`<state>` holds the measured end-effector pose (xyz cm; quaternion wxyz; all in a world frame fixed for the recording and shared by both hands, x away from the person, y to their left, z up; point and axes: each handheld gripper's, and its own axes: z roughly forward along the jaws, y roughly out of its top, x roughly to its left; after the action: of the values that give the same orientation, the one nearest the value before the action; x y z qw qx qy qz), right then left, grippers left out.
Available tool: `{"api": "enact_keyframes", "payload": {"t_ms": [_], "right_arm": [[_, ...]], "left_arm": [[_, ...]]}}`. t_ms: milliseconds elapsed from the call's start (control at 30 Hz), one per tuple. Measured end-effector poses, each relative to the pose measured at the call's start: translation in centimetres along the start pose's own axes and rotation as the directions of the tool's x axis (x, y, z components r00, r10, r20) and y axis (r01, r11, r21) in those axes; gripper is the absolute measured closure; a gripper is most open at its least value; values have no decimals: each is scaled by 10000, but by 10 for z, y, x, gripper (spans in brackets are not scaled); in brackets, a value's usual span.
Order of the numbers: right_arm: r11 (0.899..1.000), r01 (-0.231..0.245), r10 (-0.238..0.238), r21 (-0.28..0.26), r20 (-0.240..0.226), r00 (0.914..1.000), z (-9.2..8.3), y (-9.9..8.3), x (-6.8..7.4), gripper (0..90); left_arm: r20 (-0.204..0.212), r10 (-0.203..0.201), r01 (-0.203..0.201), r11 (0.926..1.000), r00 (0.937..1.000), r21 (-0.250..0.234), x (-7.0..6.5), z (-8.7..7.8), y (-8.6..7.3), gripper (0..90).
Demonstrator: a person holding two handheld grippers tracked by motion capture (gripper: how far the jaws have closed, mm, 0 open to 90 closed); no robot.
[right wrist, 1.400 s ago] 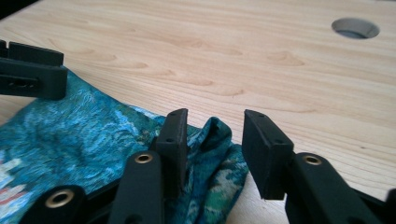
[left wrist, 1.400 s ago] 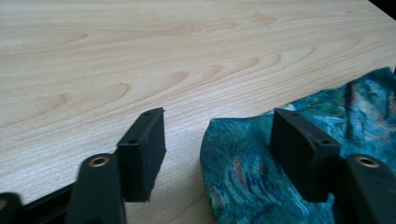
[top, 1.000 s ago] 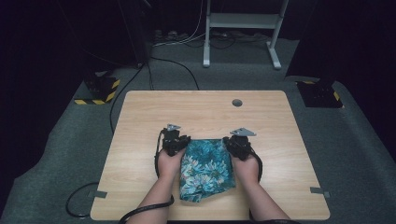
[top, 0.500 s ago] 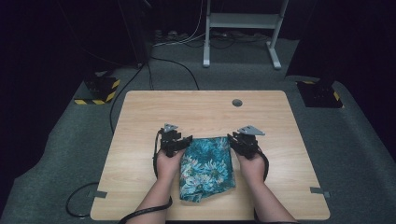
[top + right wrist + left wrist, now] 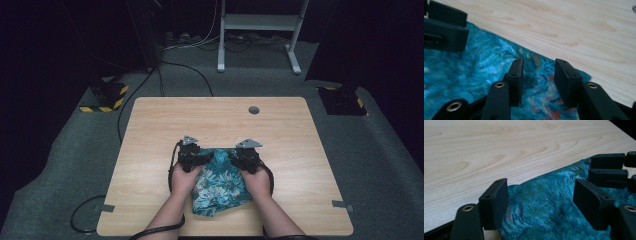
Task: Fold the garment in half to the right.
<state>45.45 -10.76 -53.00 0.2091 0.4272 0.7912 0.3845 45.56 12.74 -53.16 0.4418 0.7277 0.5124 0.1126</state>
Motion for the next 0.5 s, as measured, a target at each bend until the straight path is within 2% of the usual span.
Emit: {"api": "enact_keyframes", "payload": {"t_ms": [200,267,300,400,500], "right_arm": [[9999,-19,15,155,210,9998,-2,-7,-7,611],[9999,-85,84,131,124,9999,-1,-10,-9,608],[9999,-81,80,96,79,9999,-1,-10,-9,591],[9998,-84,82,-165,-83,9999,-6,-8,-7,444],[9985,28,-43,-549,-286,9996,-16,-6,-1,396]], "left_arm": [[28,-161,161,9999,9999,-56,4,1,-2,257],[62,-134,134,9999,9999,-38,3,-1,-3,247],[68,-98,99,9999,9999,-78,2,-3,-3,239],[226,139,-133,9996,9996,-258,-4,-11,-3,220],[296,420,-410,9986,9987,-322,-11,-16,-5,209]]}}
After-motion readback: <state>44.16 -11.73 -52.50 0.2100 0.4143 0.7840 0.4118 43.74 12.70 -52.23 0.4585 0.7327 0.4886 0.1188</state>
